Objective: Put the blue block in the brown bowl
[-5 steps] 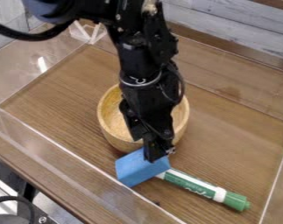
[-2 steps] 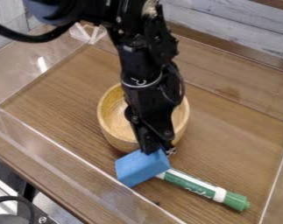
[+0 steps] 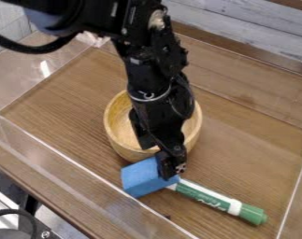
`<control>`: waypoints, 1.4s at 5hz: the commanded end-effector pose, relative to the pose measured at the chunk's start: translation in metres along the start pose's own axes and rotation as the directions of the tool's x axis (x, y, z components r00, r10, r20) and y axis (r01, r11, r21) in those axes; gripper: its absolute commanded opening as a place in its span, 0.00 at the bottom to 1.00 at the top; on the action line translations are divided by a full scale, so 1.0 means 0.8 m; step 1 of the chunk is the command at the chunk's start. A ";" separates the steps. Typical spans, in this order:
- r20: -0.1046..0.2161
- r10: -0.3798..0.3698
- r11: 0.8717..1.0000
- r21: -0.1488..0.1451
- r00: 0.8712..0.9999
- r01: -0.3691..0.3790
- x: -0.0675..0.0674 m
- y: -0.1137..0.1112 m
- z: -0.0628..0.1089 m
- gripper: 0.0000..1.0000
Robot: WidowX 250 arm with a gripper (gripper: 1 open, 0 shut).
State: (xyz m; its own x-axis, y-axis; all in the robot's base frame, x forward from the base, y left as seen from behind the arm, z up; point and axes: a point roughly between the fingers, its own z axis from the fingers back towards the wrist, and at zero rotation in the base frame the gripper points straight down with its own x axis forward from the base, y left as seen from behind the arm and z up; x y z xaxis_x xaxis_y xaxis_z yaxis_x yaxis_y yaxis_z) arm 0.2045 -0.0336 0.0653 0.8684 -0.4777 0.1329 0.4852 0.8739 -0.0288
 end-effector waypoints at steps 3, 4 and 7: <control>0.032 -0.006 1.000 0.003 0.999 0.006 -0.002 0.000 -0.013 0.00; 0.045 0.001 1.000 -0.004 0.999 -0.001 0.000 -0.001 -0.012 0.00; 0.082 0.022 0.999 -0.027 0.996 -0.020 0.006 -0.007 -0.008 0.00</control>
State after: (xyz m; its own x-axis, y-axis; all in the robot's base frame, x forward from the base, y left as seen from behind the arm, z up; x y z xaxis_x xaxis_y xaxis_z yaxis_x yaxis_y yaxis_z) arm 0.2029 -0.0408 0.0536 0.8709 -0.4541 0.1880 0.4725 0.8789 -0.0660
